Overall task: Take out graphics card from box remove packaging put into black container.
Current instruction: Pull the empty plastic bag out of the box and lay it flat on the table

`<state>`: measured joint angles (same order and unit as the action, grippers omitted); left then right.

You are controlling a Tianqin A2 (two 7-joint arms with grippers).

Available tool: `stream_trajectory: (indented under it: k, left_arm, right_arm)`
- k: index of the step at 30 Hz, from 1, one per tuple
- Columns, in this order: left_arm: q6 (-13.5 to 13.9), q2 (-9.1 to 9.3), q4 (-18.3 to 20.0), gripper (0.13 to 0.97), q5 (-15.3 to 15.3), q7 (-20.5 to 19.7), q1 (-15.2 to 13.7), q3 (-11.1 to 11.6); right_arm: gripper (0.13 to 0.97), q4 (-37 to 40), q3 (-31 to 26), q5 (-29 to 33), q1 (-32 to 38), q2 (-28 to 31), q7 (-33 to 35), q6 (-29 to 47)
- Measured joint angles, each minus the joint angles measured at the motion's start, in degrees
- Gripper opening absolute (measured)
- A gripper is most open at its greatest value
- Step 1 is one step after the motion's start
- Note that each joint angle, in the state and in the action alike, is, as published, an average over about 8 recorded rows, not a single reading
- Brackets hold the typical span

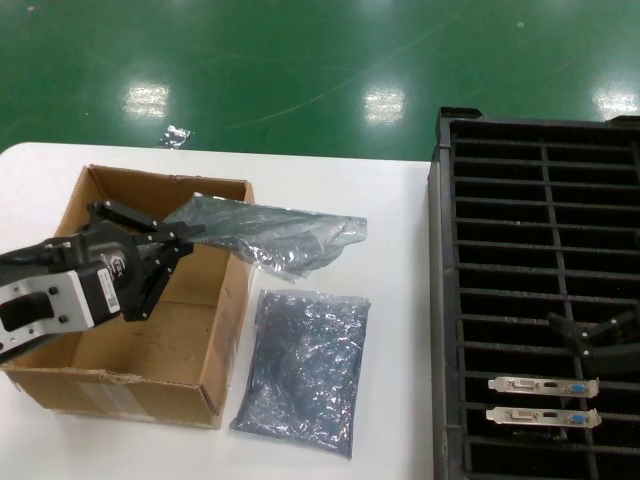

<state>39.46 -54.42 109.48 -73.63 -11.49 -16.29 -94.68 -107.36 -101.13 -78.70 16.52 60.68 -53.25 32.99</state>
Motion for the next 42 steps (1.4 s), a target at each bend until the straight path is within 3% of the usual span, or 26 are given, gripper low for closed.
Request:
stream_trajectory:
  k: [3,6,9,13,17,21,24,30,35,42]
  left_arm:
    - [0.6,-0.19,0.3,0.139,-0.9,-0.8,-0.1,0.1]
    - [2.6,-0.58,0.9,0.139,-4.0,-3.6,-0.6,0.4]
    - [6.8,-0.51,1.3,0.139,-9.8,-9.3,-1.6,1.4]
    - [13.8,0.21,0.7,0.139,-20.5,-20.1,-3.2,2.1]
    - [16.5,-1.2,-0.6,0.139,-30.2,-31.2,-4.8,-1.6]
    - [15.1,-2.69,-2.0,0.139,-34.3,-41.2,-5.9,-7.6]
    - [14.4,-1.58,-3.5,0.139,-33.3,-47.2,-6.1,-10.9]
    - [13.1,3.48,-9.8,0.139,-26.2,-53.7,-7.0,-15.6]
    - [11.5,9.62,-16.8,0.139,-20.8,-54.5,-9.7,-17.7]
    - [11.1,18.07,-26.4,0.148,-15.7,-53.1,-15.4,-19.3]
  right_arm:
    - [0.952,0.0,0.1,-0.5,-0.3,0.1,0.4,-0.2]
    - [0.957,0.0,0.2,-0.5,-0.3,0.1,0.5,-0.2]
    - [0.962,0.0,0.2,-0.5,-0.3,0.1,0.4,-0.2]
    - [0.966,0.0,0.1,-0.5,-0.3,0.1,0.4,-0.2]
    - [0.966,0.0,0.1,-0.5,-0.3,0.1,0.4,-0.2]
    - [0.966,0.0,0.1,-0.5,-0.3,0.1,0.4,-0.2]
    - [0.966,0.0,0.1,-0.5,-0.3,0.1,0.4,-0.2]
    - [0.966,0.0,0.2,-0.5,-0.3,0.1,0.4,-0.2]
    - [0.966,0.0,0.2,-0.5,-0.3,0.1,0.4,-0.2]
    - [0.966,0.0,0.2,-0.5,-0.3,0.1,0.4,-0.2]
